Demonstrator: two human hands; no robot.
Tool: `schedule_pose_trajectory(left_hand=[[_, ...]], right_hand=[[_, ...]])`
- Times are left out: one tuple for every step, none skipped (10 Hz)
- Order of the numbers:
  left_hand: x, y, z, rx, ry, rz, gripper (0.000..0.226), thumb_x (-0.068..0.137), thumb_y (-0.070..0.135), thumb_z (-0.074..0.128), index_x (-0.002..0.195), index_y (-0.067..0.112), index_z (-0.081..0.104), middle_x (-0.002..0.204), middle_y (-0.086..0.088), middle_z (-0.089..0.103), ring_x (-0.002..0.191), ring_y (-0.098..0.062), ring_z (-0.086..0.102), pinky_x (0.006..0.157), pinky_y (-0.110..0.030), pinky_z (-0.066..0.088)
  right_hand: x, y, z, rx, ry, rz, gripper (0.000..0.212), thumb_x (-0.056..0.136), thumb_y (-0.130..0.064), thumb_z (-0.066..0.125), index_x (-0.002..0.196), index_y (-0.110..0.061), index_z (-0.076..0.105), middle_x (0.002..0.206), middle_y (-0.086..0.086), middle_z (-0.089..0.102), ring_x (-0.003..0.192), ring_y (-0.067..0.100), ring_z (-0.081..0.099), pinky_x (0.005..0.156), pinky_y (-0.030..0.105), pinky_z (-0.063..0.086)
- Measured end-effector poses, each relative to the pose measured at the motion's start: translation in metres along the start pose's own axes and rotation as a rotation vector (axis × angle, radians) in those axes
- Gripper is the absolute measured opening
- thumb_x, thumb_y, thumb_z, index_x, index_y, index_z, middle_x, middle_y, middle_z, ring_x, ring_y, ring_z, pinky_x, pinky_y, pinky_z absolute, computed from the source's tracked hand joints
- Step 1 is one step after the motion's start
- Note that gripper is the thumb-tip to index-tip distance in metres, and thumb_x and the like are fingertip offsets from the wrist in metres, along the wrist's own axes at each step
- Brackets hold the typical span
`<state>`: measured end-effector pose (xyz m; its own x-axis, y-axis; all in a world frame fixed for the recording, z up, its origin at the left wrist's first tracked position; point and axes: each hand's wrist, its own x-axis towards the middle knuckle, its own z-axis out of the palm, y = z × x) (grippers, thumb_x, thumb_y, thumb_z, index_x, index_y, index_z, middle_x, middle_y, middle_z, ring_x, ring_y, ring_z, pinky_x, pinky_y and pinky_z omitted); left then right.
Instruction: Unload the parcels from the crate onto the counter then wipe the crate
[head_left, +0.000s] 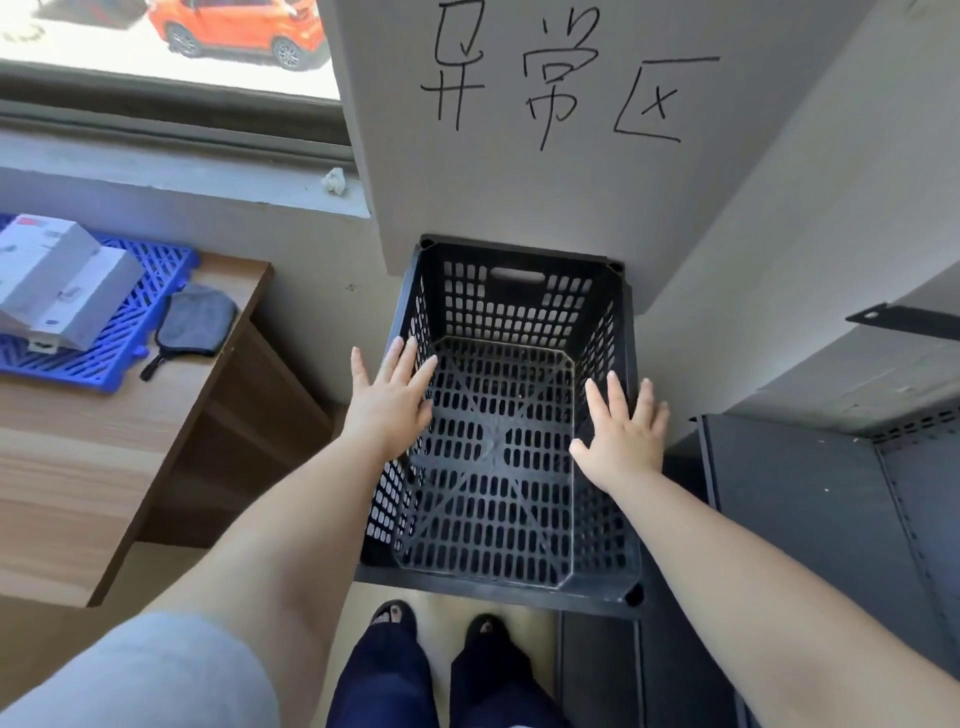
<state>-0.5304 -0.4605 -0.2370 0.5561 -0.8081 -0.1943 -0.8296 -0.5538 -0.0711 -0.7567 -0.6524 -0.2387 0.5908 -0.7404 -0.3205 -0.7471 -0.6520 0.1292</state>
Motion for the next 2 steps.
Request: schedule_pose_trajectory(left_hand=[[-0.001,0.016,-0.017,0.029,0.041,0.134,0.056,0.103,0.043,0.03,0.156,0.026,0.02,0.164,-0.005,0.015,0.153,-0.024,0.006,0.116,-0.067,-0.003],[0.002,0.023,-0.036,-0.06,0.119,0.059,0.059,0.1,0.047,0.039,0.154,0.028,0.023,0.161,-0.004,0.025,0.149,-0.025,0.017,0.119,-0.062,0.005]], right_hand=[[-0.001,-0.024,-0.017,0.022,-0.049,0.038,0.093,0.092,-0.048,0.054,0.156,-0.03,-0.011,0.163,0.008,-0.021,0.146,0.044,-0.02,0.119,0.061,-0.002],[-0.001,-0.062,-0.047,0.095,-0.04,-0.141,0.095,0.091,-0.048,0.059,0.154,-0.038,-0.012,0.163,0.004,-0.019,0.146,0.043,-0.022,0.115,0.065,-0.009]])
